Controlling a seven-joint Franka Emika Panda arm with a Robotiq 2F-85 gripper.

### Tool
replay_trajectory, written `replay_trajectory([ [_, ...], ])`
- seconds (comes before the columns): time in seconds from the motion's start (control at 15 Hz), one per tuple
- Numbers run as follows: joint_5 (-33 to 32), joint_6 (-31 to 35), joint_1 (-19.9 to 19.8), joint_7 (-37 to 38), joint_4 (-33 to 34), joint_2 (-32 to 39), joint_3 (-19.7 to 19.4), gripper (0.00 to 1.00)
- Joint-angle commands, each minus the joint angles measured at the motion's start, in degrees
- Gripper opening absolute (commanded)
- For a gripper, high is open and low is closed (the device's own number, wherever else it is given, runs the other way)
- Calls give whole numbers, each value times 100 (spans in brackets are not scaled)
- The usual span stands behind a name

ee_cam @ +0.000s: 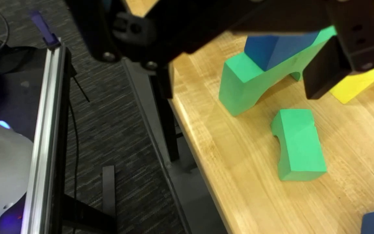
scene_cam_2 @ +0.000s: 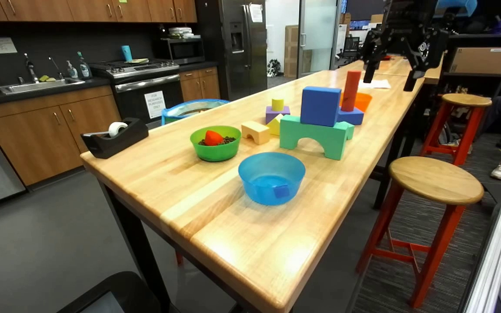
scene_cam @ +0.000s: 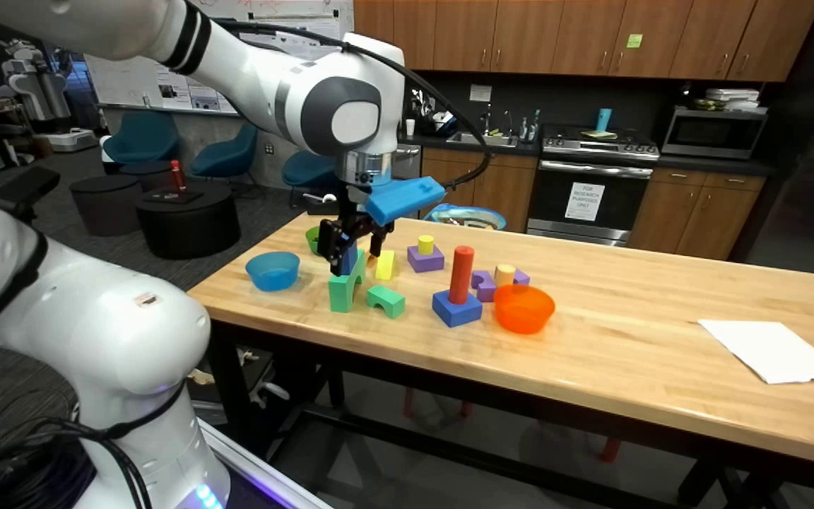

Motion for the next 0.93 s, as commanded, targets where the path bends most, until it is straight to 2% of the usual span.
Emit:
replay_trajectory([
  [0.0, 245, 9, -277, -245, 29, 168, 235, 100],
  [0.33, 273, 98, -289, -244, 82, 320, 305, 100],
  [0.87, 374, 914, -295, 100, 151, 689, 956, 100],
])
